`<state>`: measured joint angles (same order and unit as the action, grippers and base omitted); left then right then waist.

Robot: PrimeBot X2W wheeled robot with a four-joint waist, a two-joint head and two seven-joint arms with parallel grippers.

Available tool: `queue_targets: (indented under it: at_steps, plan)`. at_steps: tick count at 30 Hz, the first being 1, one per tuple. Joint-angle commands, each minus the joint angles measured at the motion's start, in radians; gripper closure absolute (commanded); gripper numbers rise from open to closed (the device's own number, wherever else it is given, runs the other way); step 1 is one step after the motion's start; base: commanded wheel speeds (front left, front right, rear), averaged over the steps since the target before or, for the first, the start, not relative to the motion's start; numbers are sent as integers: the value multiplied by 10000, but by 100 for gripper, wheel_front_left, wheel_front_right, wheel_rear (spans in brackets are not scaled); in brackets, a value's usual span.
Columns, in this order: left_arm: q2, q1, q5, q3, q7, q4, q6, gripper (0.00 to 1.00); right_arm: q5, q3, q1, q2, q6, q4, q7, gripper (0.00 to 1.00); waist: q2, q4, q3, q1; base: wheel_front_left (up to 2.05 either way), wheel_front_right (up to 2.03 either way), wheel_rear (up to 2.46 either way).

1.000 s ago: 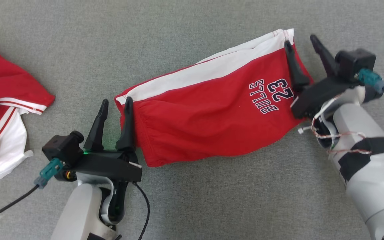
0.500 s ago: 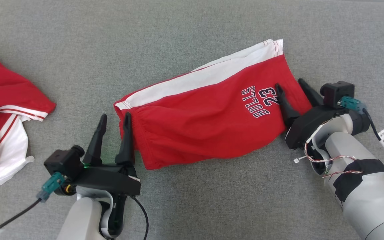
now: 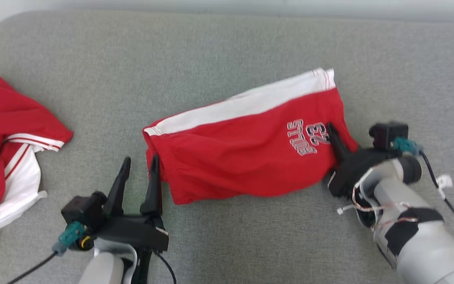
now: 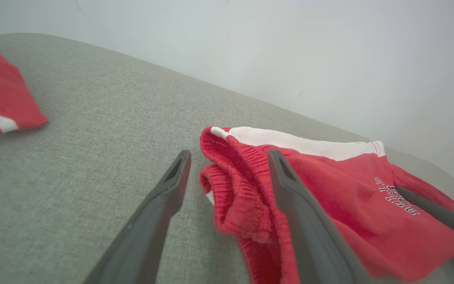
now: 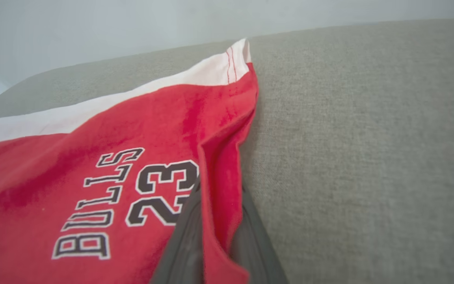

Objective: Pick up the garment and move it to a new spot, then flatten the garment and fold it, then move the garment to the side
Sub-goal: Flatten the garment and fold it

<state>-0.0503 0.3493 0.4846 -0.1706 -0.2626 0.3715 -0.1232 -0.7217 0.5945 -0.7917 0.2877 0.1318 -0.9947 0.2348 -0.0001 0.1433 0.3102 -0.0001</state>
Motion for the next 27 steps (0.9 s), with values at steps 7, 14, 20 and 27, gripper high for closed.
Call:
queue_targets:
  at_steps: [7, 14, 20, 27]
  plan:
    - [-19, -808, -446, -161, -34, 314, -48, 0, -656, -197, 1447, -167, -17, -130, 263, 100, 1, -601, -1152, 1, 0, 0, 0]
    - [-5, -1525, -797, -32, -34, 503, -88, 0, -628, -970, 2370, -276, -17, 430, 288, 100, 1, -1125, -1819, 1, 0, 0, 0]
    - [-7, -1995, -888, 69, -34, 534, -70, 0, -148, -1946, 3258, -298, -17, 922, 291, 100, 1, -1401, -2179, 1, 0, 0, 0]
    - [-7, -2191, -909, 153, -34, 494, -75, 0, 645, -2663, 3404, -304, -17, 1668, 294, 100, 1, -1547, -2193, 1, 0, 0, 0]
